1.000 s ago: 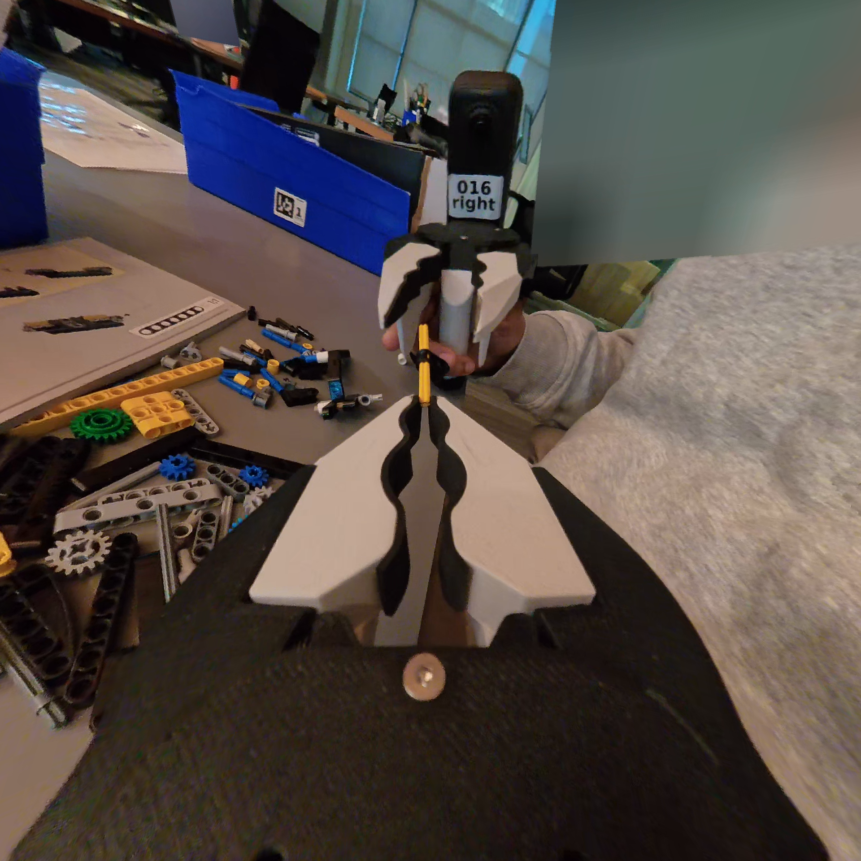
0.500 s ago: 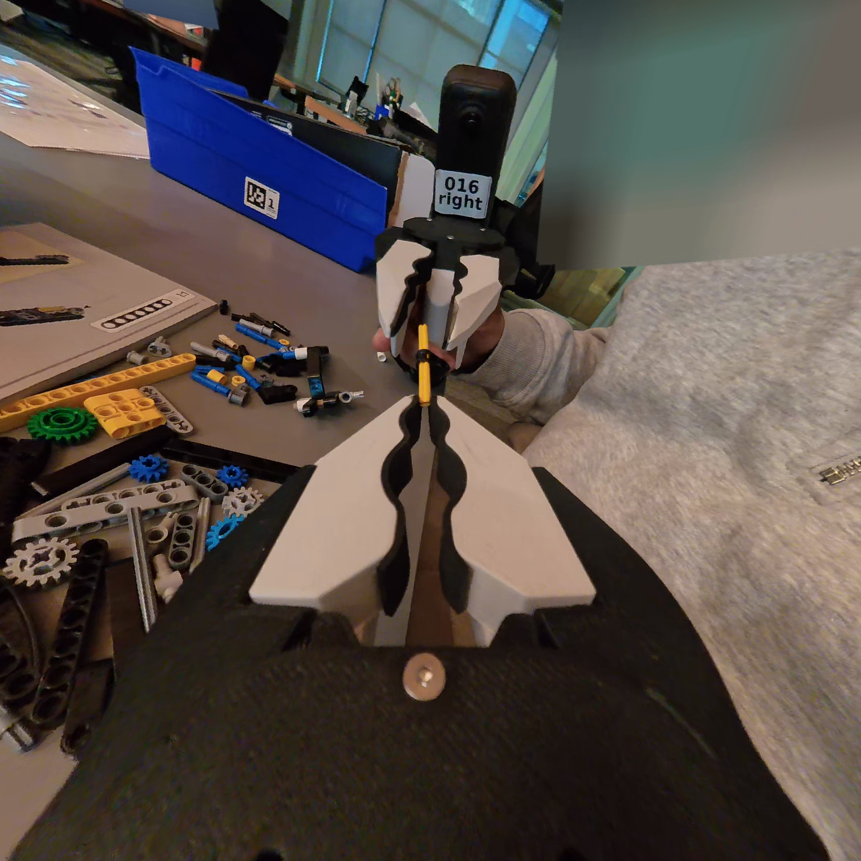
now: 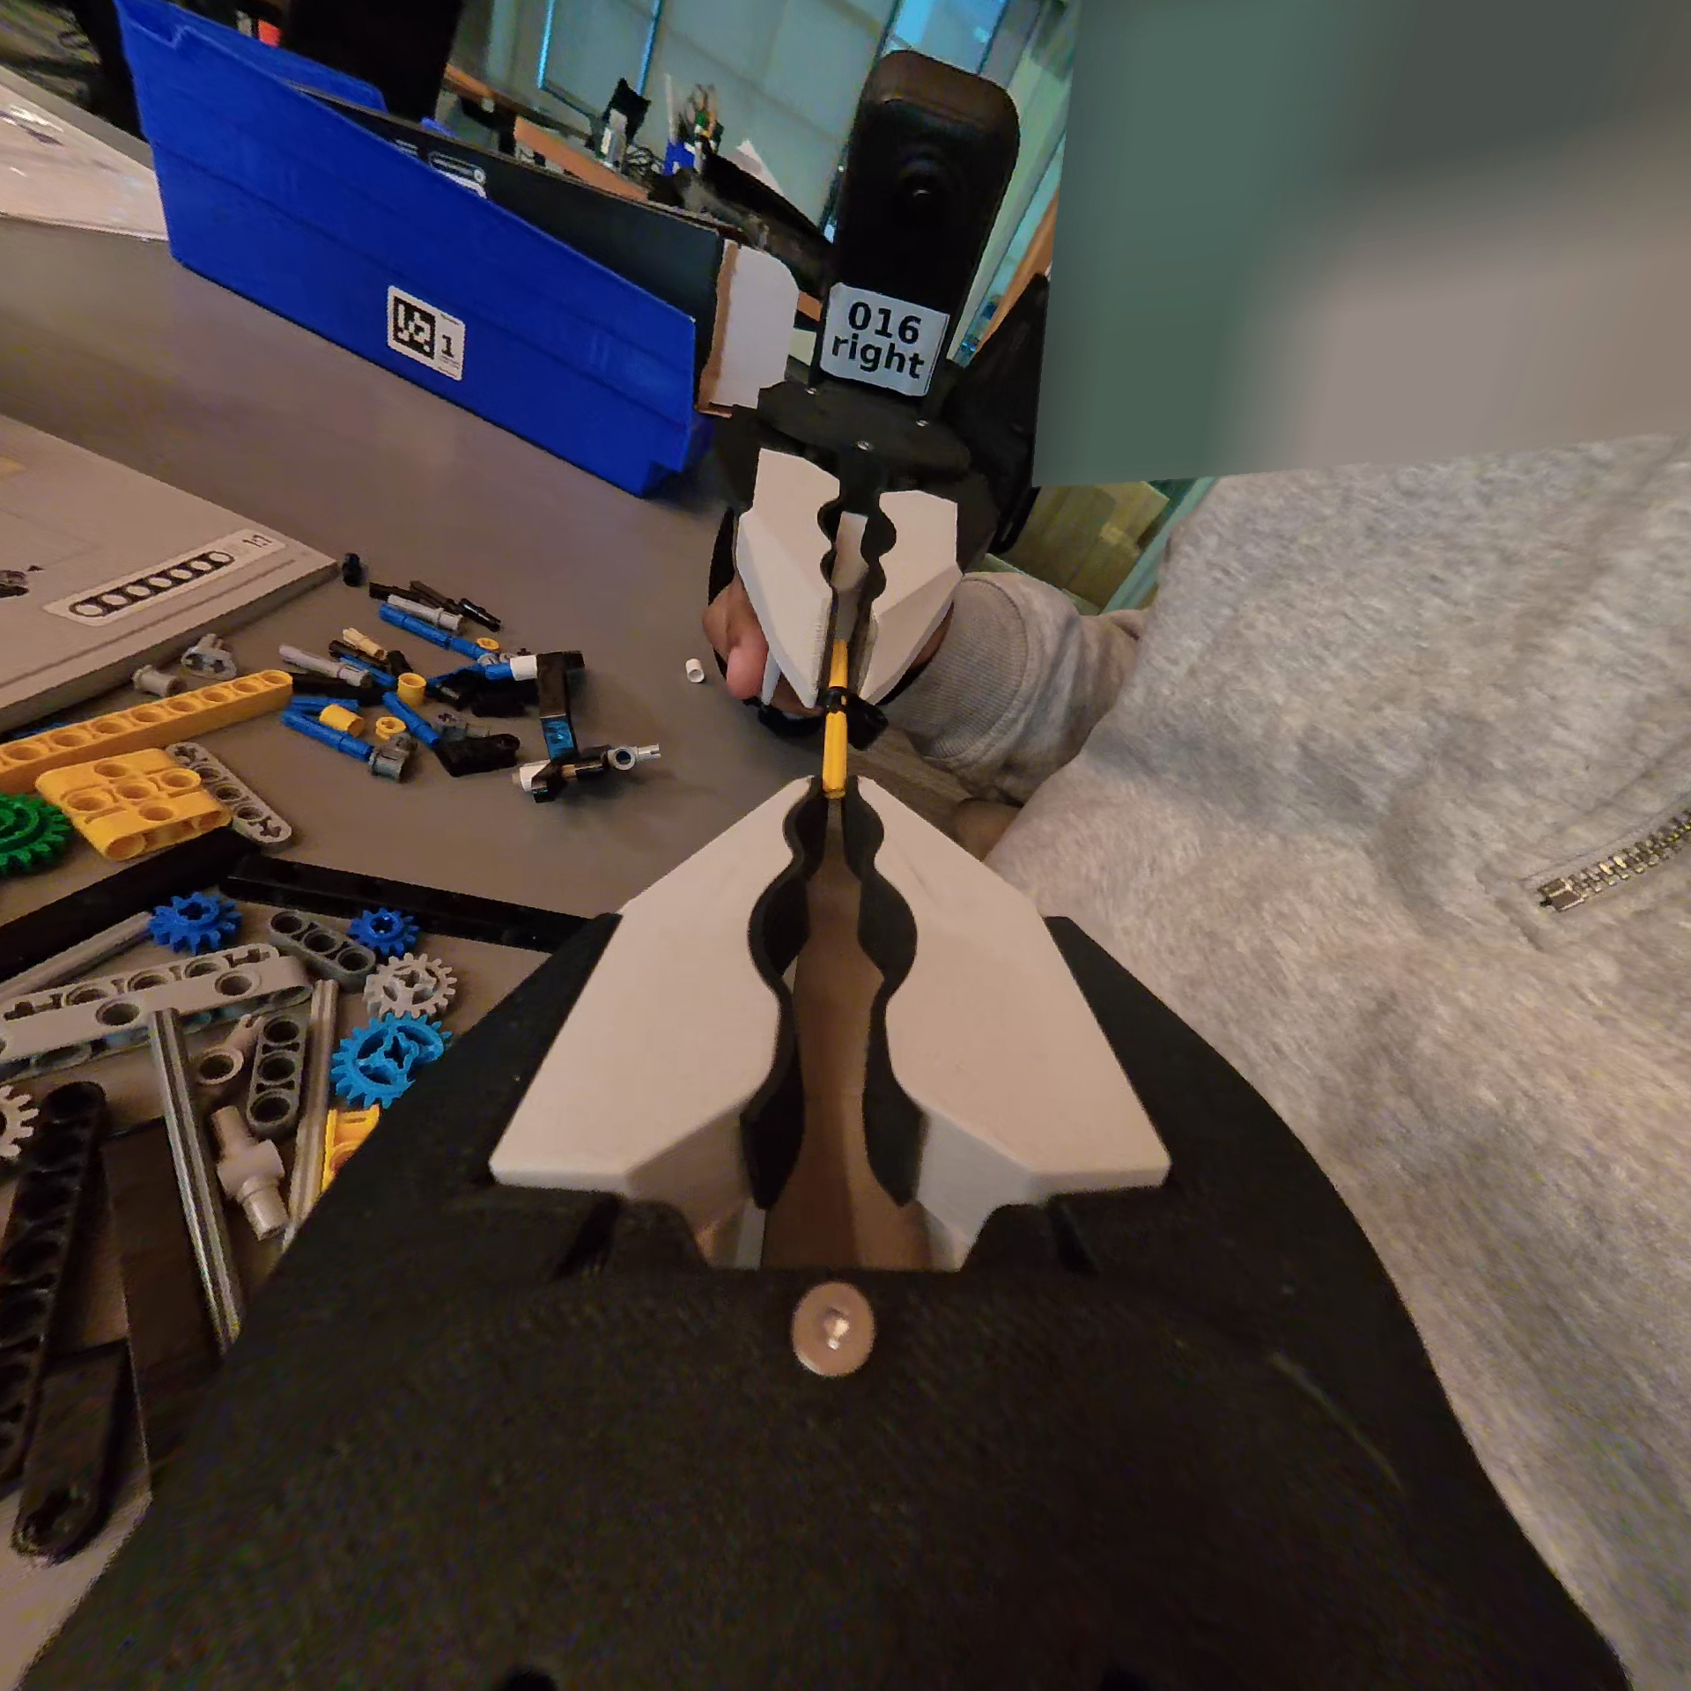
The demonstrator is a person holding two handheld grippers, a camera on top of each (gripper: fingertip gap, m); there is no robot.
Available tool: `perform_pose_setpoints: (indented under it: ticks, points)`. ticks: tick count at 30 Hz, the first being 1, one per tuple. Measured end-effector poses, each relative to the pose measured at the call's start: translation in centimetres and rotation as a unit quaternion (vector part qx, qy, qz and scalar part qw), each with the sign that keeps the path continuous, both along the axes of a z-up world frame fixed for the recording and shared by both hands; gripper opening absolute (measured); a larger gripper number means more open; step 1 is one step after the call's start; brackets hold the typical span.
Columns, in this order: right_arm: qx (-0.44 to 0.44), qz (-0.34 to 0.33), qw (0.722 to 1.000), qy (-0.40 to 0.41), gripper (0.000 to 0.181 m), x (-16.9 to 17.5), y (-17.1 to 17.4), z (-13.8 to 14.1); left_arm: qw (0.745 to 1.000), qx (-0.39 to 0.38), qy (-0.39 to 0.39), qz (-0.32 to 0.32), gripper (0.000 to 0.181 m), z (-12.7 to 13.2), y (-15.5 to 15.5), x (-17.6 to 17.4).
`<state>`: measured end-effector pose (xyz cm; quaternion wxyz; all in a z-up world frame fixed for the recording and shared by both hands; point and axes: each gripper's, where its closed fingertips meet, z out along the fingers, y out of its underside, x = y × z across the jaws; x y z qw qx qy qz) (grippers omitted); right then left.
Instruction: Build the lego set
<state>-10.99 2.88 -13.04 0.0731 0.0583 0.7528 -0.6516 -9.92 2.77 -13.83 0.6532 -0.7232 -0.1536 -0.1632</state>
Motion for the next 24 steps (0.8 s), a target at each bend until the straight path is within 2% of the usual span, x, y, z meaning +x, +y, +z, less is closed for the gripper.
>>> perform_pose_setpoints:
  ticks: [9,12,15,17,20,24]
  points:
    - [0.000,-0.007,1.000,0.001,0.003,-0.1,-0.1,0.0,1.000,0.008,-0.015,0.007,0.001,0.2,-0.1,-0.3]
    - [-0.003,-0.005,1.000,-0.004,0.003,-0.1,-0.1,0.1,1.000,0.013,-0.007,0.015,0.019,0.4,-0.1,-0.4]
    - [-0.012,-0.001,0.999,-0.031,0.003,0.0,-0.1,0.3,1.000,0.006,0.016,0.018,0.027,0.3,0.1,-0.2]
    - [-0.013,0.004,0.999,-0.047,0.003,0.0,-0.2,0.3,0.999,0.006,0.035,0.029,0.022,0.4,0.2,-0.3]
    - [-0.013,0.003,0.999,-0.047,0.003,0.0,-0.1,0.3,0.998,0.017,0.053,0.040,0.004,1.0,-0.1,-0.5]
    - [-0.012,0.005,0.999,-0.046,0.003,0.1,-0.1,0.4,0.998,0.024,0.055,0.032,0.002,1.2,-0.1,-0.3]
